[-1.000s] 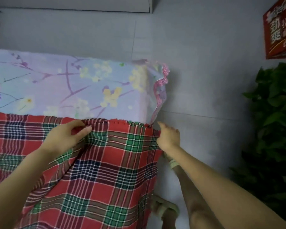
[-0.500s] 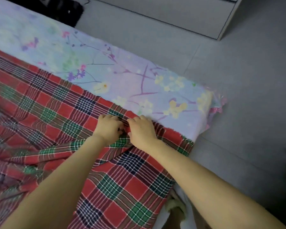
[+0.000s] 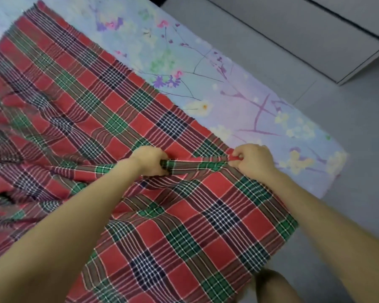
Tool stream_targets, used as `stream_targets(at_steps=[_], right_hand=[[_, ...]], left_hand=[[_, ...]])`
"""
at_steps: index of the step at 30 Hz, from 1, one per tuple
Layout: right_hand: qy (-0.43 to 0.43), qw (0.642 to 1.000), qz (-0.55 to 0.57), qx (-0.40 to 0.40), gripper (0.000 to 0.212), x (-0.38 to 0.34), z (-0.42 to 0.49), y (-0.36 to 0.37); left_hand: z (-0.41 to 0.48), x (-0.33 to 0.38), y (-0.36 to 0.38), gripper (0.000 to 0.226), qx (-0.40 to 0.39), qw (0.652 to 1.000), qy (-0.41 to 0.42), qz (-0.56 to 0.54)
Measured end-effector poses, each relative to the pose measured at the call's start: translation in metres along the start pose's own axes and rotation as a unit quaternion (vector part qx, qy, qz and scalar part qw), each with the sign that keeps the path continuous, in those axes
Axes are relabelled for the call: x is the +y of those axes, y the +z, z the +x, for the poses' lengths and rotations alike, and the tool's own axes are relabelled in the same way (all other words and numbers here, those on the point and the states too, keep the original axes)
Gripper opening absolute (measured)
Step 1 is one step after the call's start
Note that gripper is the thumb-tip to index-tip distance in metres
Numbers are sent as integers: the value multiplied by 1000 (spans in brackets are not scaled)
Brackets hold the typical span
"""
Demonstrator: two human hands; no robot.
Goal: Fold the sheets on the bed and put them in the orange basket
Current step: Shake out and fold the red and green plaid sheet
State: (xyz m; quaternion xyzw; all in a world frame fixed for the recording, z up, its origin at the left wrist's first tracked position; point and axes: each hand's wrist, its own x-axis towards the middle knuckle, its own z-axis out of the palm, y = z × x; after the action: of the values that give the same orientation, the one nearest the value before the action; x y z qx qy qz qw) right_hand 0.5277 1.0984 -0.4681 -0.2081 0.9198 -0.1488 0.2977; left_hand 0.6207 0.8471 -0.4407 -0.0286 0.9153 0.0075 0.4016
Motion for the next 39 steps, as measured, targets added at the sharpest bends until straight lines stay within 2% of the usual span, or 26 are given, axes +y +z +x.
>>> stream_targets(at_steps=[4, 6, 7, 10, 12, 14, 16, 18, 20, 21, 24, 28, 29, 30, 32, 35, 37, 39], right_hand=[[-9, 992, -124, -2, 29, -7, 12, -3], [-11, 987, -161, -18, 26, -11, 15, -3], [-16, 983, -180, -36, 23, -14, 18, -1], [-52, 964, -242, -99, 13, -30, 25, 0], [-77, 951, -262, -143, 24, -44, 36, -5], [-78, 954, -185, -221, 48, -62, 50, -12], [-42, 959, 20, -278, 57, -85, 64, -22], [-7, 946, 186, -267, 62, -107, 85, -32], [6, 949, 239, -207, 63, -122, 112, -38], [1, 954, 236, -183, 53, -126, 124, -41], [-5, 967, 183, -176, 29, -133, 154, -46], [-25, 985, 84, -148, 40, -133, 175, -40], [-34, 988, 57, -142, 38, -135, 181, -39], [-37, 988, 36, -143, 33, -137, 183, -41], [-52, 987, -10, -149, 22, -146, 193, -40], [-93, 975, -159, -121, 17, -163, 202, -37], [-108, 954, -256, -109, 30, -177, 209, -36], [-112, 937, -309, -122, 34, -185, 213, -40]], left_hand=[[-13, -61, 14, 33, -78, 993, -85, 12], [-19, -89, 15, 33, -74, 987, -139, 44], [-22, -102, 12, 30, -52, 983, -167, 58], [-20, -130, -7, 14, 85, 970, -226, 36], [-6, -134, -36, 16, 166, 961, -220, -15], [13, -131, -73, 14, 208, 961, -178, -34], [33, -124, -110, 12, 221, 966, -132, -21], [51, -118, -139, 8, 227, 969, -95, 5], [64, -117, -152, 13, 219, 973, -66, 25], [70, -121, -152, 15, 207, 976, -61, 33], [84, -147, -137, 16, 158, 978, -103, 88], [92, -194, -107, 26, 57, 976, -182, 103], [92, -205, -102, 24, 56, 976, -193, 84], [92, -212, -100, 20, 73, 976, -198, 59], [94, -223, -107, 11, 162, 966, -200, 4], [105, -218, -129, 16, 295, 942, -162, -18], [115, -214, -136, 15, 305, 943, -131, -25], [124, -217, -127, 23, 266, 958, -103, -36]])
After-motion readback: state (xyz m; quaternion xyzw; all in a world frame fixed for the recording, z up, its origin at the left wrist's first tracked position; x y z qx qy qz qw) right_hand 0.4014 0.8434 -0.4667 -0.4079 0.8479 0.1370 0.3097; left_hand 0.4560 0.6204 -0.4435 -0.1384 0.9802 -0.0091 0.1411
